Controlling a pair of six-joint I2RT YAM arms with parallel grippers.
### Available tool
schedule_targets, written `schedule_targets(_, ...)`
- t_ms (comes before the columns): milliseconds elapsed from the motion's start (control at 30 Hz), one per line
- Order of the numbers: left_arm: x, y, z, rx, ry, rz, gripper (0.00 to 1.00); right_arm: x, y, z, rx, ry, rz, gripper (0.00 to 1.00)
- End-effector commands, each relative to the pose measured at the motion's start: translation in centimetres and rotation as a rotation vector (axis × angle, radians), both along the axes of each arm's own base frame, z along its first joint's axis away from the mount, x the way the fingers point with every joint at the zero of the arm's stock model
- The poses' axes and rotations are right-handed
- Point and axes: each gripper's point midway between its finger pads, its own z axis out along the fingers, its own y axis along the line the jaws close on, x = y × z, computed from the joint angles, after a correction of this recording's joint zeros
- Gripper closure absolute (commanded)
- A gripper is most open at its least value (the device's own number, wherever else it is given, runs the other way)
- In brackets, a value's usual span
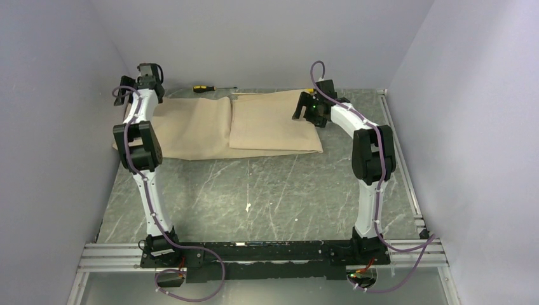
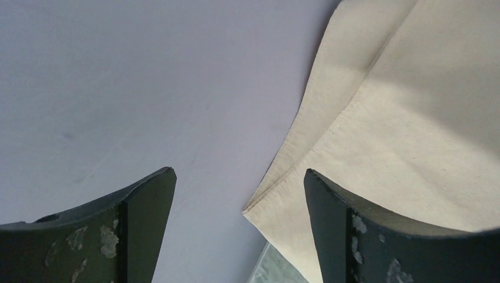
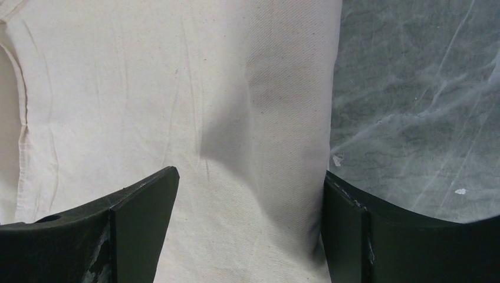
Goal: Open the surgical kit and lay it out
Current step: Open the surgical kit at the center of the board.
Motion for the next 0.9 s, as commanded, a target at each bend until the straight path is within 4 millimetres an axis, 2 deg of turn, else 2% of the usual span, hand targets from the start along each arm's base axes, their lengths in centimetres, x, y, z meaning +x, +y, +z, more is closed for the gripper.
schedule_targets(0, 0.1, -1.9, 7.1, -0.078, -0.198, -0.021, 0.14, 0.6, 0.4, 4.3, -0.013, -0.093, -0.004, 0.13)
schedule_targets(100, -0.3, -2.2, 6.9, -0.114, -0.213, -0.014, 0.12, 0.5, -0.8, 5.3, -0.061, -0.102, -0.036, 0.12)
schedule_targets(167, -1.1, -2.4, 5.9, -0.148, -0.201, 0.010, 0.11, 0.3, -1.2, 5.6, -0.079, -0.106, -0.046, 0.12)
schedule_targets(267, -3.3, -2.2, 4.0, -0.220, -0.190, 0.110, 0.10, -0.3, -1.4, 5.2, -0.086, -0.095, -0.045, 0.12)
schedule_targets(433, -7.5, -3.4, 0.4, -0.543, -0.317, 0.361, 0.09, -1.3, -1.4, 4.4, -0.083, -0.079, -0.031, 0.12)
schedule_targets(533, -9.1, -4.1, -1.4, -0.711, -0.447, 0.461, 0.10, -1.4, -1.4, 4.3, -0.087, -0.079, -0.020, 0.12)
schedule_targets(633, -10.2, -3.9, -2.1, -0.748, -0.561, 0.506, 0.10, -1.5, -1.2, 4.2, -0.085, -0.076, -0.008, 0.13)
schedule_targets(867, -12.3, -1.2, -4.9, -0.753, -0.723, 0.611, 0.14, -1.6, -1.4, 4.1, -0.090, -0.073, -0.006, 0.13)
